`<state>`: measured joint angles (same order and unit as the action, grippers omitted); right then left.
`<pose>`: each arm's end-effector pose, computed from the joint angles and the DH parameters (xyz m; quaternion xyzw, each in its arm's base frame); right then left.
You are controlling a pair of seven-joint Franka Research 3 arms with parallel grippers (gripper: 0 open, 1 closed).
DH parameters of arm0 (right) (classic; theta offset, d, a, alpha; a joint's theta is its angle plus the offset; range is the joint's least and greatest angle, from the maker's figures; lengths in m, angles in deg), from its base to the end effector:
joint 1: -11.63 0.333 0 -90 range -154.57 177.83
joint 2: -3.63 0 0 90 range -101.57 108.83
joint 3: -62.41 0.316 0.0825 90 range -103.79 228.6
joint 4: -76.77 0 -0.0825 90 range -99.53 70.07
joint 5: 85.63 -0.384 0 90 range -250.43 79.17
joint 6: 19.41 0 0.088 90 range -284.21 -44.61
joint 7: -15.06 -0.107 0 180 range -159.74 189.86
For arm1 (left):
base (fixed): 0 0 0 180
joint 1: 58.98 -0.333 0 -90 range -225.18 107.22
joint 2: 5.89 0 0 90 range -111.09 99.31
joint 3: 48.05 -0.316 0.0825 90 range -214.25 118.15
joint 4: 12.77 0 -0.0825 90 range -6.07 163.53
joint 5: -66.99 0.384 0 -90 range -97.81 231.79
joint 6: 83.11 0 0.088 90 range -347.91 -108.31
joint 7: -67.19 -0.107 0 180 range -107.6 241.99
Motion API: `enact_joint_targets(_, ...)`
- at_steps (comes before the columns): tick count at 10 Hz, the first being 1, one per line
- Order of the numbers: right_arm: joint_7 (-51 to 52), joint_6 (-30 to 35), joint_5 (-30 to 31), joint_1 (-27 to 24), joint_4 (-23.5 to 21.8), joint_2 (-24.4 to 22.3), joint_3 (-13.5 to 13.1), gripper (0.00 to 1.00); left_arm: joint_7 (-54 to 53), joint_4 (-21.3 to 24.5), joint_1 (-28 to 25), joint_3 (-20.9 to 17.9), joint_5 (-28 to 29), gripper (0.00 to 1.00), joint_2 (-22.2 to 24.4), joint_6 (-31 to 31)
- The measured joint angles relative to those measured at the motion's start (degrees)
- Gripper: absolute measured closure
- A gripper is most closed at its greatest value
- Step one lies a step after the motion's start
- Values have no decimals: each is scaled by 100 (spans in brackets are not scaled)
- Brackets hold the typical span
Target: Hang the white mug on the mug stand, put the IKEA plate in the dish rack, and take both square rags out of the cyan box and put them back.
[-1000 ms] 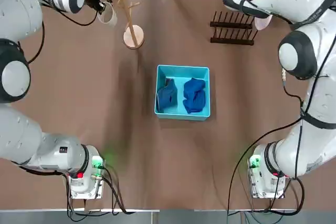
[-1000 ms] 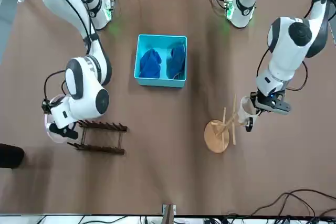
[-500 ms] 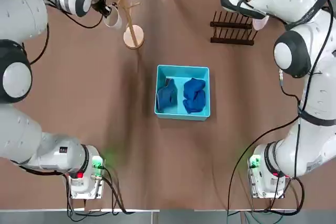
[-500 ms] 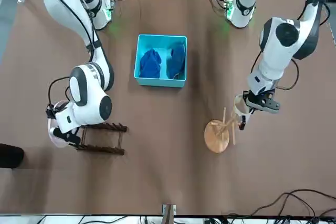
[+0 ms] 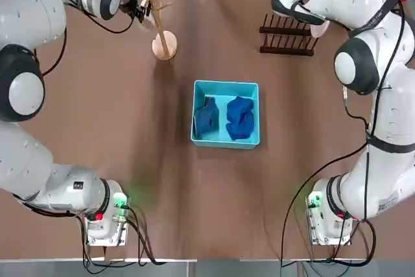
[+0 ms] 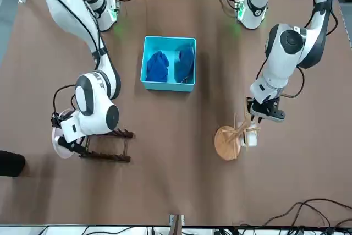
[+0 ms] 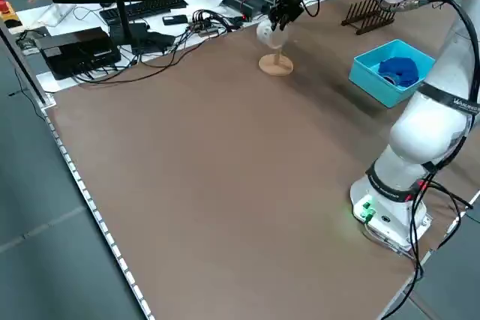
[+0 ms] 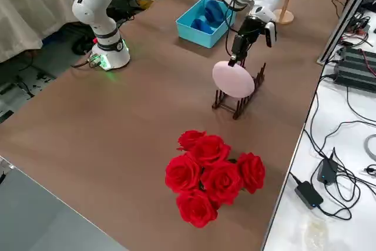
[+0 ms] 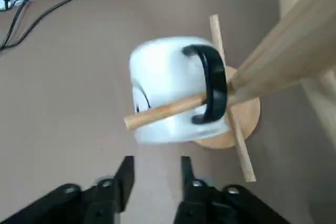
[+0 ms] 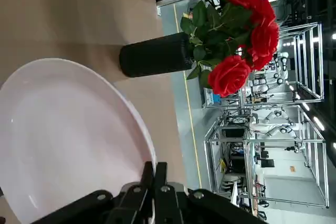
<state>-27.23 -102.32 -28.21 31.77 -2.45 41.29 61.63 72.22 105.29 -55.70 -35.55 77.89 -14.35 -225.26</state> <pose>0.6699 0.1330 0.3439 0.8365 -0.0853 0.0248 0.5408 0.5772 -0.1604 0.3939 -0.9768 0.1551 -0.1453 0.0267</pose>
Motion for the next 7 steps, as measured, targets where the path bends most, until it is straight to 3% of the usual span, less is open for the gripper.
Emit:
enact_joint_targets(2, -79, -55, 0, -1, 11, 58, -6, 97, 0, -134, -26, 0, 0, 17, 77, 239)
enact_joint_targets(3, -127, -58, 0, -1, 11, 87, -6, 97, -2, -191, -33, 0, 0, 2, 213, 705)
enact_joint_targets(5, -238, -93, 0, -3, 13, 159, -8, 97, -3, -271, -23, 1, -150, 0, 680, 1680)
enact_joint_targets(7, -379, -199, 0, -8, 13, 231, -12, 97, -35, -274, 73, 22, -783, 0, 1218, 2627)
